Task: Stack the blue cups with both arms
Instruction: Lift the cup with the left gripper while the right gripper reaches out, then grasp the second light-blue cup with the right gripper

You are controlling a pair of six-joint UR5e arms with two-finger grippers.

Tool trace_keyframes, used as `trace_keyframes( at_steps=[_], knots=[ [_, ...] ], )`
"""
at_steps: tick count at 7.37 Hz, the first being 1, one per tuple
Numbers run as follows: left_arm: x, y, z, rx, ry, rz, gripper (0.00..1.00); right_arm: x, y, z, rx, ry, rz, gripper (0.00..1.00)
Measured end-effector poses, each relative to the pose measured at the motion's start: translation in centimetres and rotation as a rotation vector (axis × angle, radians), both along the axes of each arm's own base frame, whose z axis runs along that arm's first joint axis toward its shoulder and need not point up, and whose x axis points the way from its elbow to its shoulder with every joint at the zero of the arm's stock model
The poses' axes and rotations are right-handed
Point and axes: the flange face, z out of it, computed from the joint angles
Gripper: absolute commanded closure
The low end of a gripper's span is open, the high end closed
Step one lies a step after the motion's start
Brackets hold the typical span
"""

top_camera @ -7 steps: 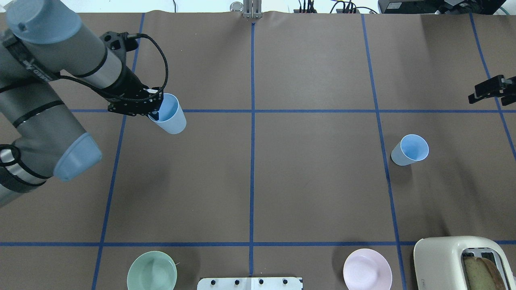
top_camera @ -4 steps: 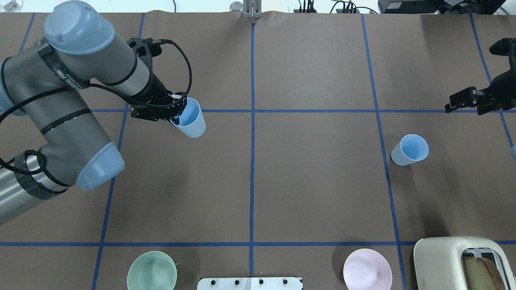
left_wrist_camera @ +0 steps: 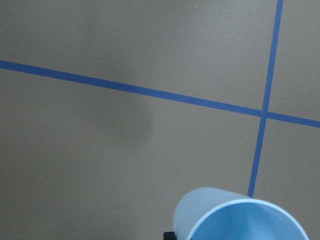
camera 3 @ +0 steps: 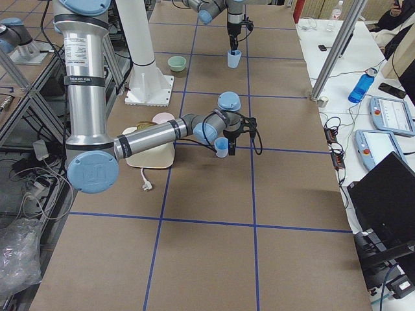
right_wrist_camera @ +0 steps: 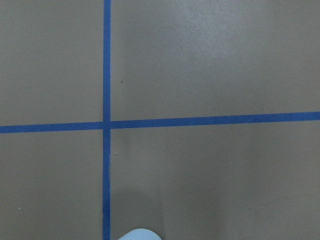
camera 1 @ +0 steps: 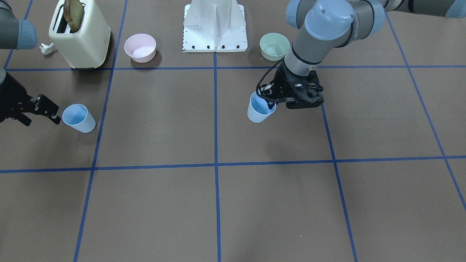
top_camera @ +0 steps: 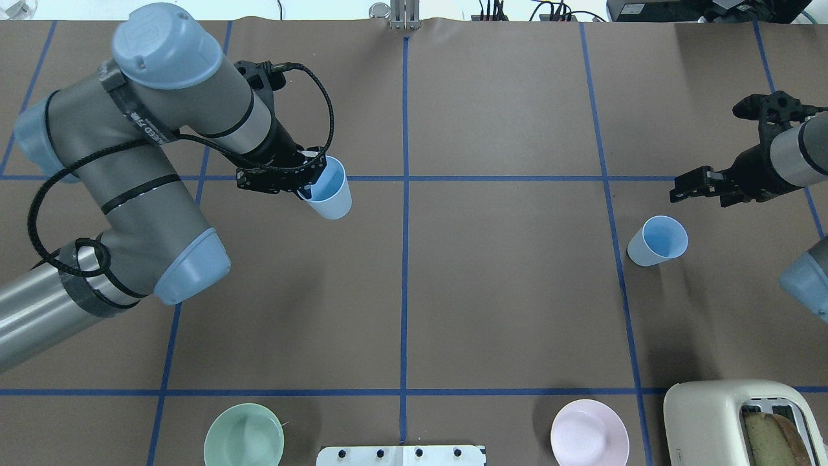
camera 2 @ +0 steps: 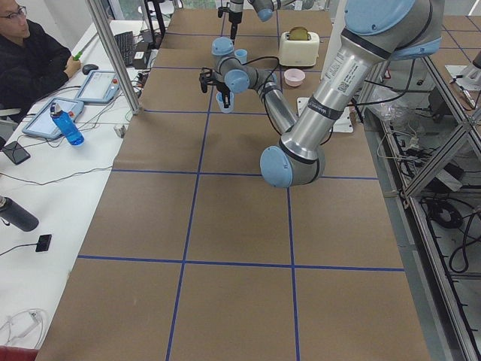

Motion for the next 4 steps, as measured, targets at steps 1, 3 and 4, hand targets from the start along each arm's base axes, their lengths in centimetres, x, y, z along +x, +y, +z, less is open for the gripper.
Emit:
trace_keyframes(
  at_steps=[1,3,4],
  knots=[
    [0.6,0.1,-0.5,-0.003,0.000,-0.005,1.00,-0.6,0.3,0.1,0.000,0.005,-0.005,0.00],
    [1.0,0.2,-1.0,-0.006,0.004,-0.009,1.00,-1.2,1.5,1.0,0.007,0.003,-0.019,0.00],
    [1.1,0.2,-1.1,-0.006,0.005,-0.009,1.00,-1.4,2.2,1.6,0.011,-0.001,-0.026,0.00]
  ],
)
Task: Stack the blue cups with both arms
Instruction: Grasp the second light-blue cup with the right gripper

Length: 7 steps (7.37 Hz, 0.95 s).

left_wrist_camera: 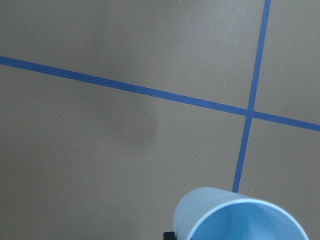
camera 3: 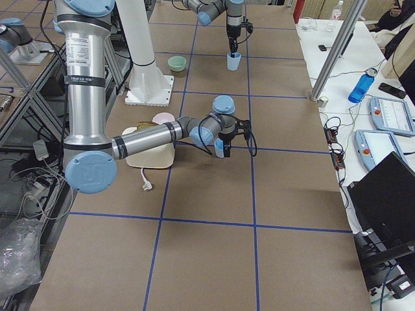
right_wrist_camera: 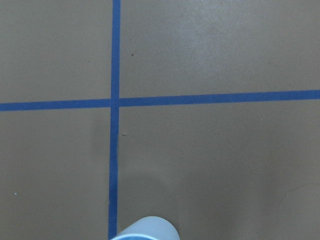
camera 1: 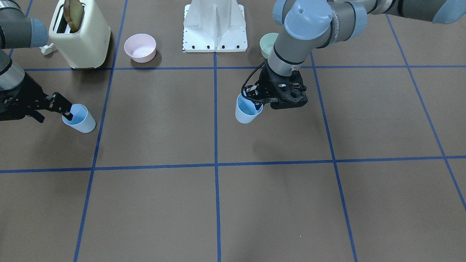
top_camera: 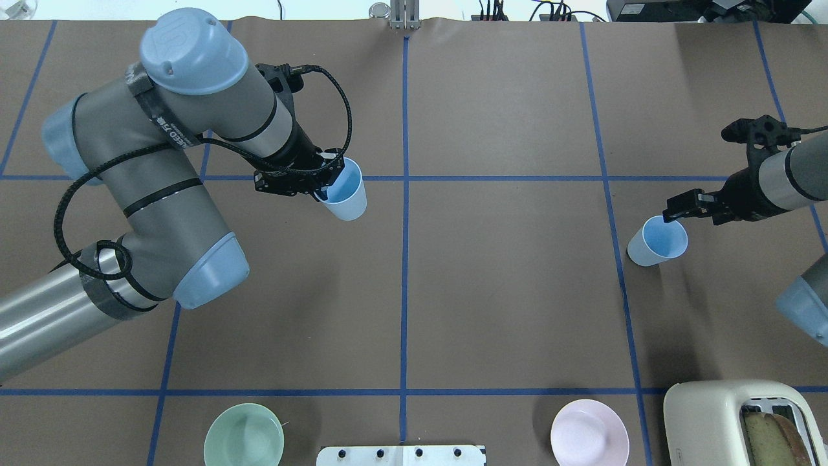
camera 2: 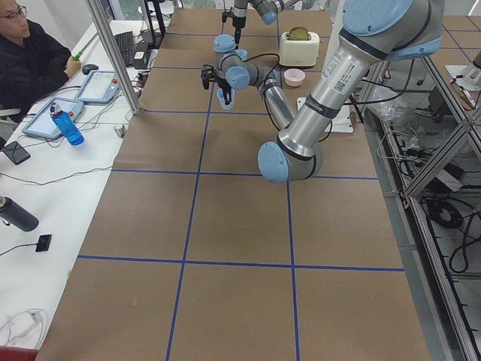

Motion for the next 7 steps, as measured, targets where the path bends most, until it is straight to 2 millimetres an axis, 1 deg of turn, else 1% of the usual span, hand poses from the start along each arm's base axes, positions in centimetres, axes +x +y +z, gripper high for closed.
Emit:
trace_keyframes(
  at_steps=[2,3,4,5,6,7],
  knots=[
    [0.1,-0.1,0.1,-0.003,-0.003,0.000,1.00,-0.6,0.8,0.5,0.000,-0.002,-0.014,0.06],
    [0.2,-0.1,0.1,-0.003,-0.003,0.000,1.00,-1.0,1.0,0.6,0.001,0.001,-0.018,0.11],
    [0.2,-0.1,0.1,-0.004,-0.003,0.000,1.00,-1.2,1.2,0.7,0.001,0.006,-0.019,0.22],
    [0.2,-0.1,0.2,-0.004,-0.004,0.000,1.00,-1.3,1.2,0.8,0.002,0.009,-0.020,0.49],
    [0.2,-0.1,0.2,-0.004,-0.004,0.000,1.00,-1.4,1.3,0.8,0.002,0.010,-0.020,0.94],
    [0.2,-0.1,0.2,-0.005,-0.005,0.000,1.00,-1.5,1.3,0.9,0.001,0.012,-0.021,1.00]
  ],
)
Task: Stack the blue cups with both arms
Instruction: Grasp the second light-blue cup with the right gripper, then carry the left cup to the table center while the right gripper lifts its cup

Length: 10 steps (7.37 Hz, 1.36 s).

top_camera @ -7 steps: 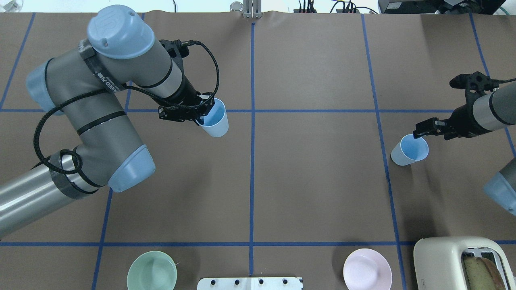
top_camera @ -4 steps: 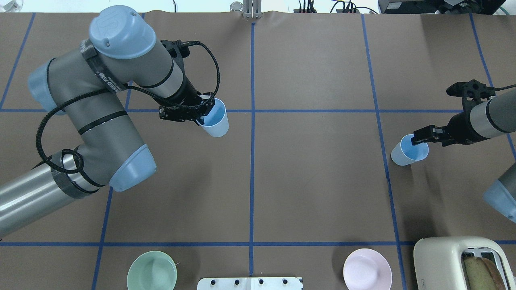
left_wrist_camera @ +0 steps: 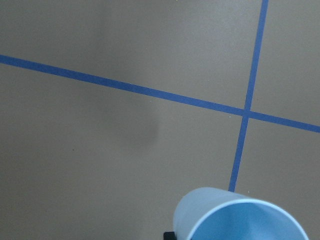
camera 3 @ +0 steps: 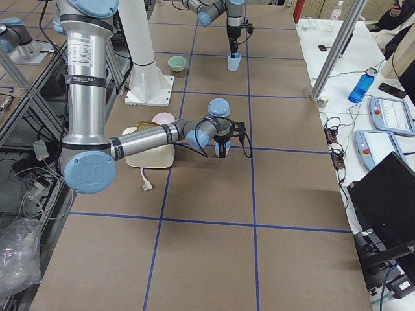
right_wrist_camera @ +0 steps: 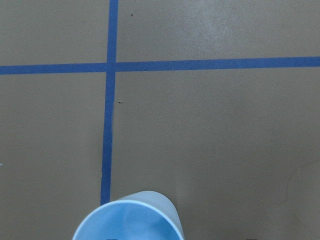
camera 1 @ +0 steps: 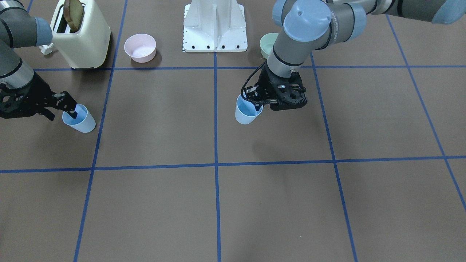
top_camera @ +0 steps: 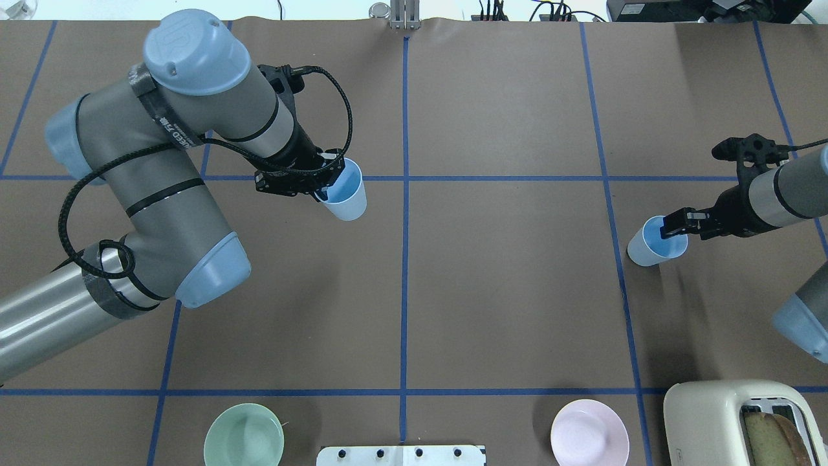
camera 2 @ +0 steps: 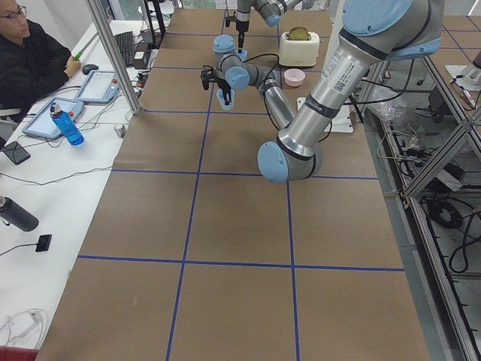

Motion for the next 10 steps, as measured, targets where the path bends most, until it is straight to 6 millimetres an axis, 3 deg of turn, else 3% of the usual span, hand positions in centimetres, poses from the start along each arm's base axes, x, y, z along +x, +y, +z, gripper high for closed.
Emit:
trace_keyframes(
  at_steps=[6,8,10],
  knots=[
    [0.3,-0.3,-0.3,-0.002,-0.001,0.000,1.00,-1.0,-0.3,-1.0,-0.032,-0.016,0.031,1.00],
    [2.2,-1.1,-1.0,-0.020,-0.011,-0.010,1.00,0.0,-1.9,-2.2,-0.055,-0.046,0.029,1.00],
    [5.7,-0.4,-1.1,-0.015,-0.039,-0.016,1.00,0.4,-5.3,-5.8,-0.086,-0.054,0.049,1.00]
  ],
)
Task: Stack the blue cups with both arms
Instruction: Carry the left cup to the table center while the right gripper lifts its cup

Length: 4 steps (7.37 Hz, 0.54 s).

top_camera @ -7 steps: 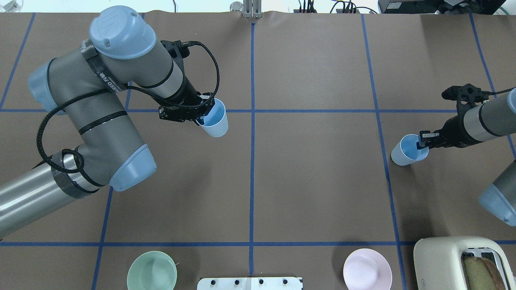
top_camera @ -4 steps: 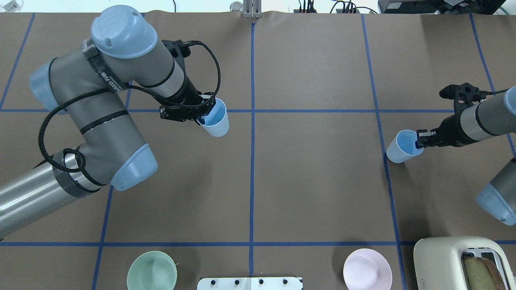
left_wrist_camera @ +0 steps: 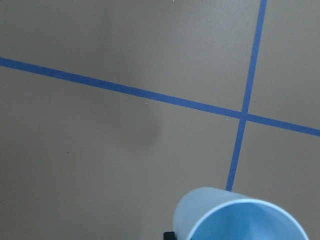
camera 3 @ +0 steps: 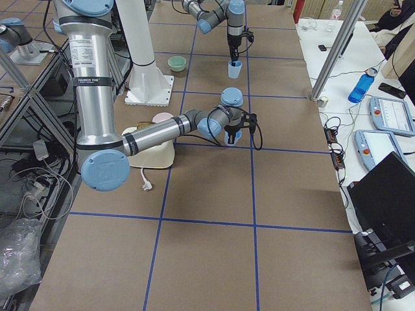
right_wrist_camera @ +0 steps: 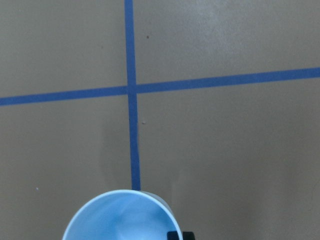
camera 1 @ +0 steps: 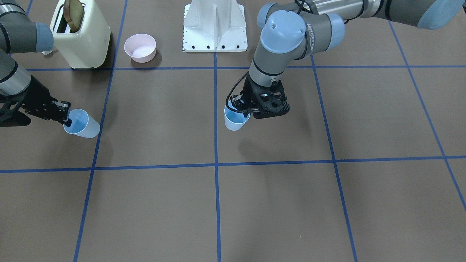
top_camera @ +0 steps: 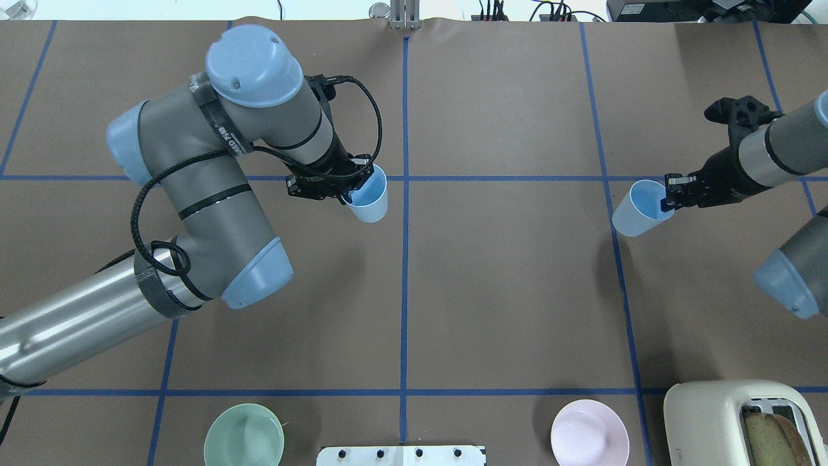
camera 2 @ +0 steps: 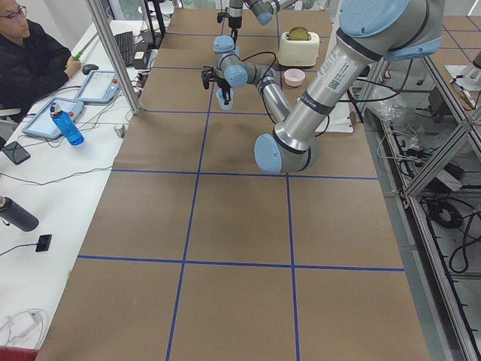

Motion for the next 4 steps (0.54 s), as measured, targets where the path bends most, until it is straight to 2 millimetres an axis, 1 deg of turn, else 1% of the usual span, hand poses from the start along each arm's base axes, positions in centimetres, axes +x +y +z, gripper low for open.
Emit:
trace_keyframes(
  at_steps=[2,3,4],
  knots=[
    [3.2,0.6,0.3,-0.005,-0.008,0.005,1.00,-0.2,-2.6,-3.6,-0.009,0.009,0.012,1.00],
    [4.7,1.2,0.6,0.002,-0.014,0.003,1.00,-0.1,-3.6,-4.8,-0.007,0.017,0.013,1.00],
    [5.8,1.8,0.9,0.008,-0.022,0.002,1.00,0.0,-4.3,-5.7,-0.003,0.023,0.013,1.00]
  ],
)
